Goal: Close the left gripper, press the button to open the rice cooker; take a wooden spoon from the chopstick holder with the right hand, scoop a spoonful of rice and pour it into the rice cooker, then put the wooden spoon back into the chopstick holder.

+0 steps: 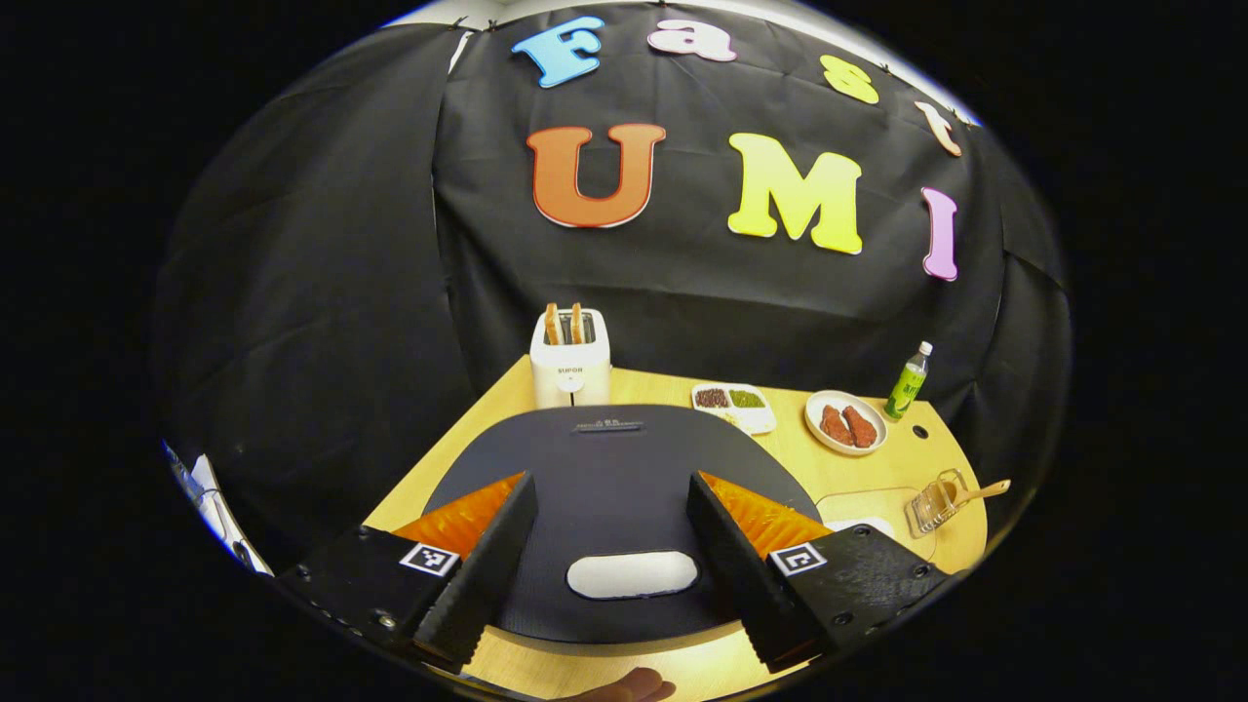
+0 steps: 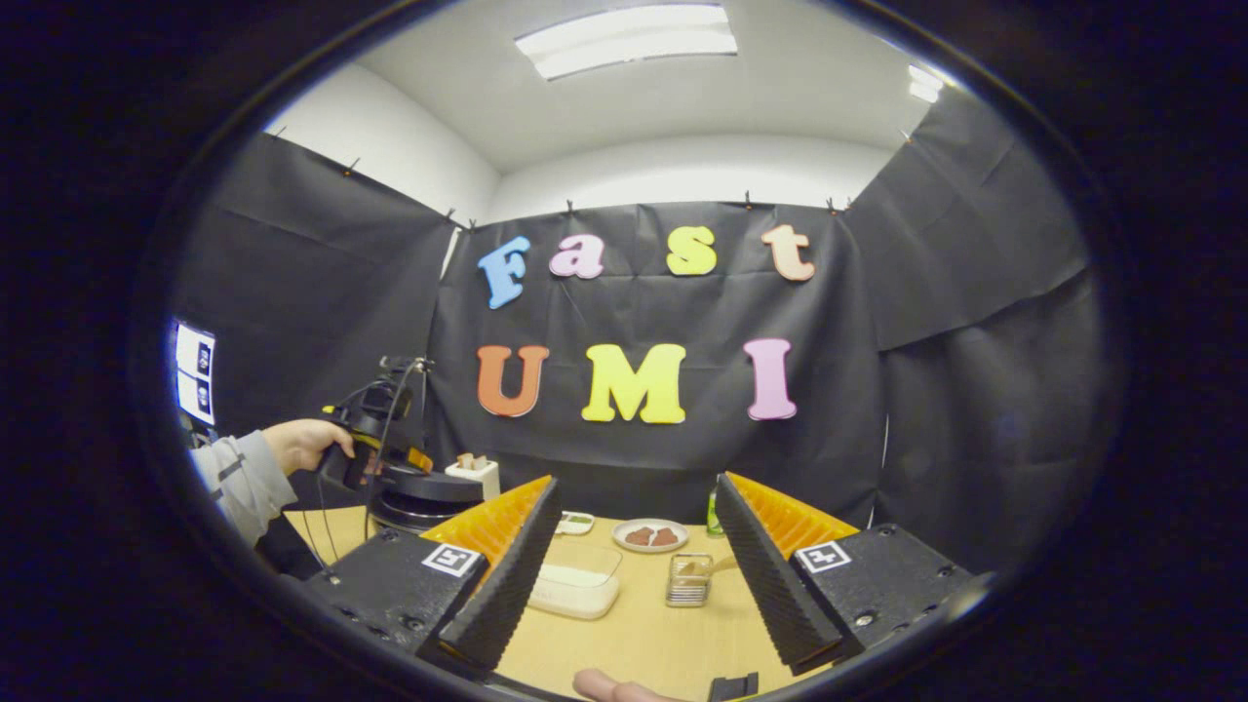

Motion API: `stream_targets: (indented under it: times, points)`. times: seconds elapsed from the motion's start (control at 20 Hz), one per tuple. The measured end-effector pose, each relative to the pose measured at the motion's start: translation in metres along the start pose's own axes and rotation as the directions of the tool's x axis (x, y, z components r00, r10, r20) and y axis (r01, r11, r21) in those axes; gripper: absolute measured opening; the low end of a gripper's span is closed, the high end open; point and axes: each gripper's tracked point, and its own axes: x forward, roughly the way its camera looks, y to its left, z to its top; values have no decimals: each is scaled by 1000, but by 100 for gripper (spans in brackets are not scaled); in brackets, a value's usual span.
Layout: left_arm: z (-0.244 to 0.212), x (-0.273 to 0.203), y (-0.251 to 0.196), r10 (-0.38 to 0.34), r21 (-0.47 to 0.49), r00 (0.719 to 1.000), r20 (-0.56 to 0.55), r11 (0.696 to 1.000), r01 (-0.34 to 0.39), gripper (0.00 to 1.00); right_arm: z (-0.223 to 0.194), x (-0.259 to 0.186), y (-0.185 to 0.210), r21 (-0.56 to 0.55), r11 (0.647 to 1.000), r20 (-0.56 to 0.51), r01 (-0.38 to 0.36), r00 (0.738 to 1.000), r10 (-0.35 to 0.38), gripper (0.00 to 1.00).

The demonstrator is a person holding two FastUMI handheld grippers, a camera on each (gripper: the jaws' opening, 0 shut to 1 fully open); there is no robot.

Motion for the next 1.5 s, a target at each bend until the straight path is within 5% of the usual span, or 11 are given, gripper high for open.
stream_targets:
  times: [0.2, 0.3, 0.6, 1.0, 1.15, 1.3, 1.35, 1.4, 1.5]
  points:
    - [-23, -10, -1, 21, 9, 993, -112, 1000, -20, 100, -3, -4, 16, -22, 999, -4, -45, 999, 45, 100]
    - [-23, -16, -2, 30, 4, 992, -126, 1000, -30, 100, -7, -3, 18, -17, 999, -21, -46, 999, 46, 93]
    - [-57, -32, -12, 2, 24, 970, -244, 1000, 4, 100, -12, 0, 8, -2, 1000, -35, -22, 999, 22, 93]
    - [-58, -33, -15, -47, 47, 990, -132, 997, 54, 100, -21, -4, 17, 12, 998, -61, -60, 996, 60, 100]
    - [-63, -31, -11, -41, 50, 997, -61, 998, 44, 100, -24, -4, 19, 17, 997, -75, -81, 994, 82, 93]
    - [-60, -31, -12, -33, 25, 999, -3, 999, 33, 100, -24, -2, 17, 14, 998, -78, -68, 995, 68, 100]
    - [-59, -29, -12, -22, 26, 1000, 9, 999, 22, 100, -25, -2, 17, 14, 998, -83, -68, 994, 68, 93]
    - [-59, -27, -12, -10, 36, 1000, 12, 999, 9, 100, -26, -2, 19, 15, 997, -87, -72, 994, 73, 100]
    - [-58, -30, -12, 6, 31, 1000, 22, 1000, -7, 99, -25, 1, 20, 16, 997, -83, -74, 994, 75, 93]
